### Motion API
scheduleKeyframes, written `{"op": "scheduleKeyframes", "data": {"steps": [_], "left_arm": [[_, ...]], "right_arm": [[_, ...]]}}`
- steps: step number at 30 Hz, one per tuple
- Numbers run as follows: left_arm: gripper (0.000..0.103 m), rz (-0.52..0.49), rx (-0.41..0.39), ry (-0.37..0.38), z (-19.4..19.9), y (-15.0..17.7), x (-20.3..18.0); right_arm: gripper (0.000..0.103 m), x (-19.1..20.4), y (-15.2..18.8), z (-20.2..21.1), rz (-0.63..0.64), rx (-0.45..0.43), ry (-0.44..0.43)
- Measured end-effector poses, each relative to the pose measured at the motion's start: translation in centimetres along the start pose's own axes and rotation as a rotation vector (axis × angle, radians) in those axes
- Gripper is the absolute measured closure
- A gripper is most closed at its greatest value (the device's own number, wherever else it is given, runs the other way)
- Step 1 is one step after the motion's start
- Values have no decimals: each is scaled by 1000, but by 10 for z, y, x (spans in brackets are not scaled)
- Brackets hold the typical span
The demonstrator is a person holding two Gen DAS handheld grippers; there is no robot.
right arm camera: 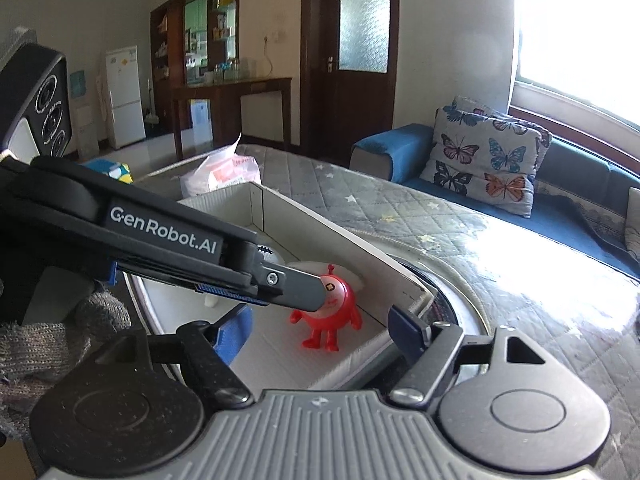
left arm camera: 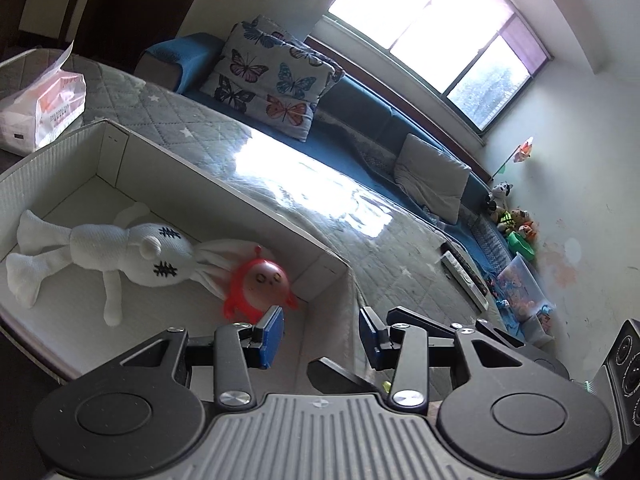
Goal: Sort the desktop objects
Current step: 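Lower the red toy into the grey box beside the bunny and release, then move the left gripper back toward the black-and-red doll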
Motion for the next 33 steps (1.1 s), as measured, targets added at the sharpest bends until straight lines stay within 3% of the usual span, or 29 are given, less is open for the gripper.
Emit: {"op": "scheduleKeyframes", "data": {"steps": [14,33], "left_arm": [[59,-121,-10,49,24,48,-50],[59,-208,96,70,12,111,-75]], "right_arm": [[21,-2,41,71,-54,-56,60],[21,-7,98,122,-139,-37,170]]}}
Point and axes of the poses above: each gripper's, at about its wrist camera, not at the fingertips, and z roughly against the way its jaws point, x to its left, y to its underside, the point moved 2 cm from there along -z, roughly the way its jaws point, and after that the axes turned 7 degrees about z, right-handed, at the moved point
